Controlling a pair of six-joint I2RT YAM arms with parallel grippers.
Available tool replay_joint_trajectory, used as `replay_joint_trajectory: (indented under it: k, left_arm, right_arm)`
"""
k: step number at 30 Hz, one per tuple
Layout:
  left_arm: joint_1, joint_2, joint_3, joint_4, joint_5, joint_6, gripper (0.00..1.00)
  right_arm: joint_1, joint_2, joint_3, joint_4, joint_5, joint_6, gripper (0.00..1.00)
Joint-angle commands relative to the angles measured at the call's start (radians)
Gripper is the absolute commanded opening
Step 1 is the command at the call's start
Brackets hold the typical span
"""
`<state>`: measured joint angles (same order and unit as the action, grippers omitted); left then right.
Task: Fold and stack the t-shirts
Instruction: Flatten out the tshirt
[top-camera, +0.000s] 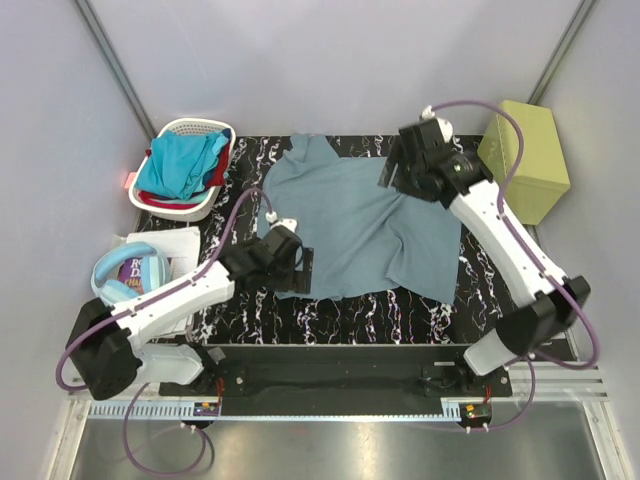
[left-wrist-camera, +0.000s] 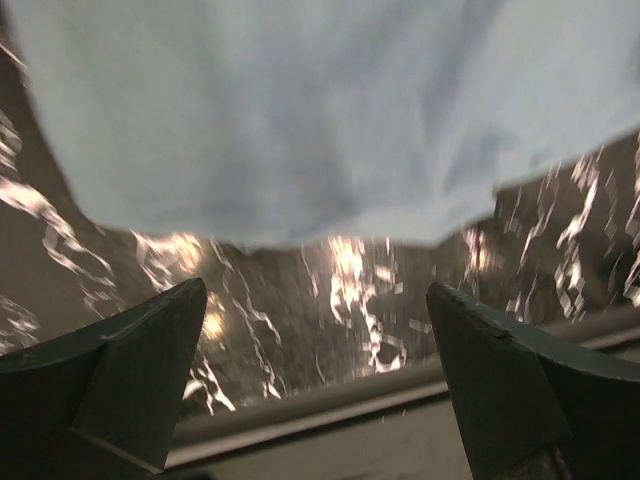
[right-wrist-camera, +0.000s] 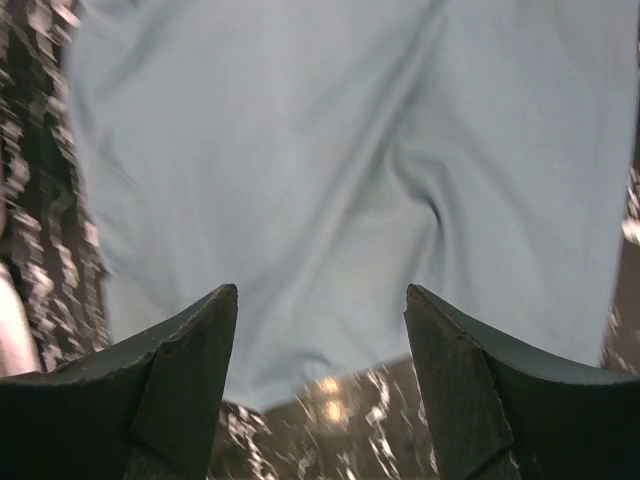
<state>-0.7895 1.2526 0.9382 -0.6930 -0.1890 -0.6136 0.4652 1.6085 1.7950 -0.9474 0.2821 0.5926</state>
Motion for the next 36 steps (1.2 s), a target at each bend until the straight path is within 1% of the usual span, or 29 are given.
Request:
replay_joint_trajectory:
  k: [1,2,5,10,12,16,19,20,23,24,25,26,27,28,30,36]
  left_arm:
    - [-0.068,-0.022,-0.064,0.035,-0.035,-0.074,0.99]
    - [-0.077,-0.007,-0.081,0.050,-0.035,-0.078,0.99]
    - [-0.093,0.048,-0.088,0.087,-0.036,-0.075,0.99]
    - [-0.094,0.140,-0.079,0.167,-0.026,-0.049,0.99]
    - [-0.094,0.200,-0.067,0.199,-0.015,-0.037,0.99]
    - [-0.094,0.298,-0.027,0.225,-0.004,-0.021,0.94]
    - [-0.094,0.359,0.014,0.234,-0.013,-0.008,0.87]
    - [-0.094,0.370,0.025,0.234,-0.015,-0.005,0.79]
    - [-0.094,0.407,0.063,0.230,-0.027,0.003,0.62]
    - [-0.094,0.418,0.079,0.222,-0.032,0.002,0.44]
    - [-0.094,0.419,0.086,0.219,-0.033,0.002,0.34]
    - [-0.094,0.419,0.091,0.216,-0.038,-0.001,0.22]
    - [-0.094,0.419,0.099,0.205,-0.047,-0.011,0.07]
    - [-0.094,0.412,0.100,0.201,-0.049,-0.012,0.03]
    - [-0.094,0.400,0.103,0.184,-0.065,-0.020,0.00]
    - [-0.094,0.301,0.102,0.132,-0.139,-0.023,0.00]
  right_arm:
    - [0.090,-0.117,-0.245,0.004,0.081,0.091,0.75]
    - [0.105,-0.162,-0.297,0.002,0.094,0.102,0.75]
    - [0.168,-0.237,-0.385,-0.007,0.114,0.151,0.75]
    - [0.249,-0.309,-0.453,-0.043,0.158,0.207,0.74]
    - [0.274,-0.327,-0.477,-0.063,0.181,0.223,0.73]
    - [0.320,-0.367,-0.529,-0.105,0.210,0.268,0.73]
    - [0.342,-0.403,-0.559,-0.122,0.221,0.282,0.72]
    - [0.348,-0.410,-0.563,-0.128,0.224,0.285,0.72]
    - [0.354,-0.435,-0.577,-0.142,0.246,0.282,0.70]
    - [0.352,-0.440,-0.580,-0.142,0.255,0.280,0.70]
    - [0.354,-0.441,-0.582,-0.142,0.256,0.271,0.69]
    - [0.354,-0.441,-0.582,-0.142,0.261,0.268,0.68]
    - [0.354,-0.441,-0.582,-0.140,0.267,0.265,0.68]
    - [0.355,-0.440,-0.585,-0.134,0.267,0.257,0.67]
    - [0.354,-0.434,-0.585,-0.128,0.267,0.250,0.67]
    - [0.357,-0.423,-0.580,-0.097,0.273,0.217,0.66]
